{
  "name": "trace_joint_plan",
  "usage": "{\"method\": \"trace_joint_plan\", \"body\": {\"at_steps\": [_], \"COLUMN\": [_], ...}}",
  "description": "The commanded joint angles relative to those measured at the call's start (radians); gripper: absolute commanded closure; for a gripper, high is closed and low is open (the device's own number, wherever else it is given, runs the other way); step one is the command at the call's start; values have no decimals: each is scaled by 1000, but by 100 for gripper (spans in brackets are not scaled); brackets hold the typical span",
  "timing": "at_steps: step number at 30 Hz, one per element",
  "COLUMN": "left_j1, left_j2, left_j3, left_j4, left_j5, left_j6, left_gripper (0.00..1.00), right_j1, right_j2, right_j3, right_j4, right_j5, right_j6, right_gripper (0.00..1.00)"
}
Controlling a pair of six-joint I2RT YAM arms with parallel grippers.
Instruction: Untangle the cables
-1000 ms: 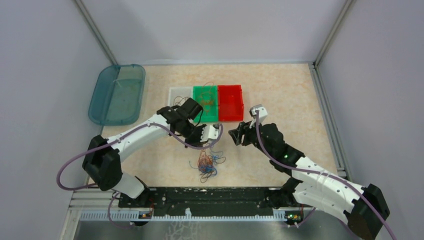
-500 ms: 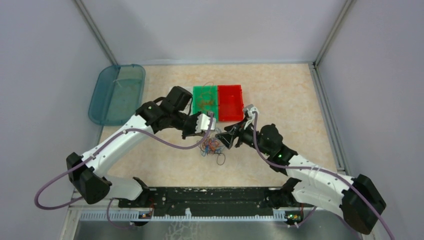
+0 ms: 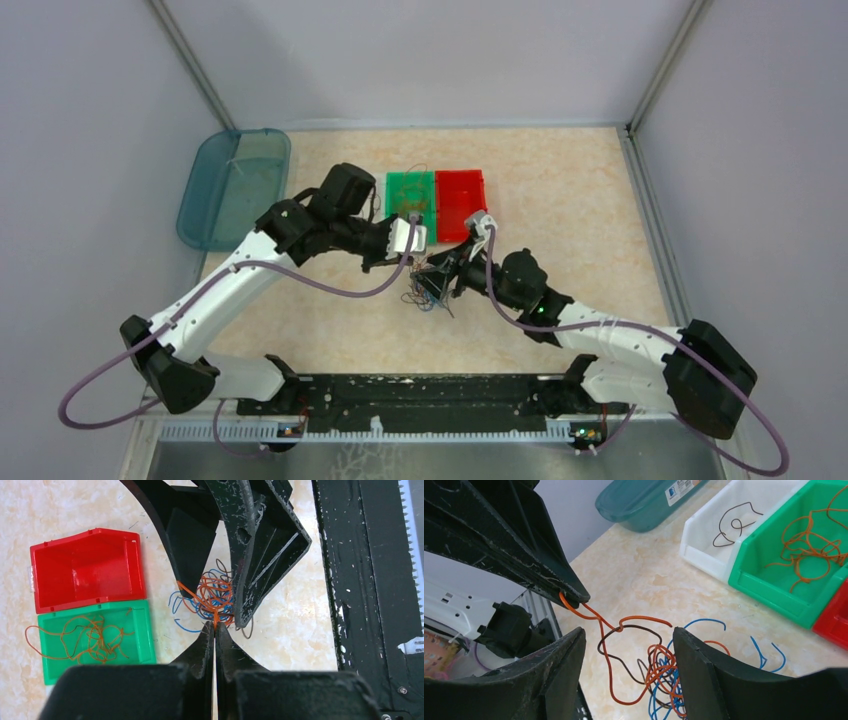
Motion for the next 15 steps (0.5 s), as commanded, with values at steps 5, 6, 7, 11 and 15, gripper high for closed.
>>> {"method": "trace_joint_plan", "body": {"at_steps": [5, 6, 7, 11, 15], "left_j1": [-17, -18, -19, -22, -27], "left_j2": [-33, -35, -34, -29, -32], "left_j3": [34, 44, 54, 107, 132], "left_j4": [-9, -14, -18, -43, -37], "left_j5": [65, 72, 79, 121, 132], "left_j6": [-57, -61, -69, -98, -117], "left_gripper": [100, 100, 100, 100, 100], "right_j1": [21, 21, 21, 30, 43], "right_j2": [2, 7, 13, 49, 70], "right_j3": [51, 55, 60, 86, 82], "right_j4": [75, 74, 72, 42, 84], "right_j5": [166, 180, 192, 228, 189], "right_j6": [-4, -7, -7, -27, -20], "right_gripper": [39, 40, 41, 43, 43]}}
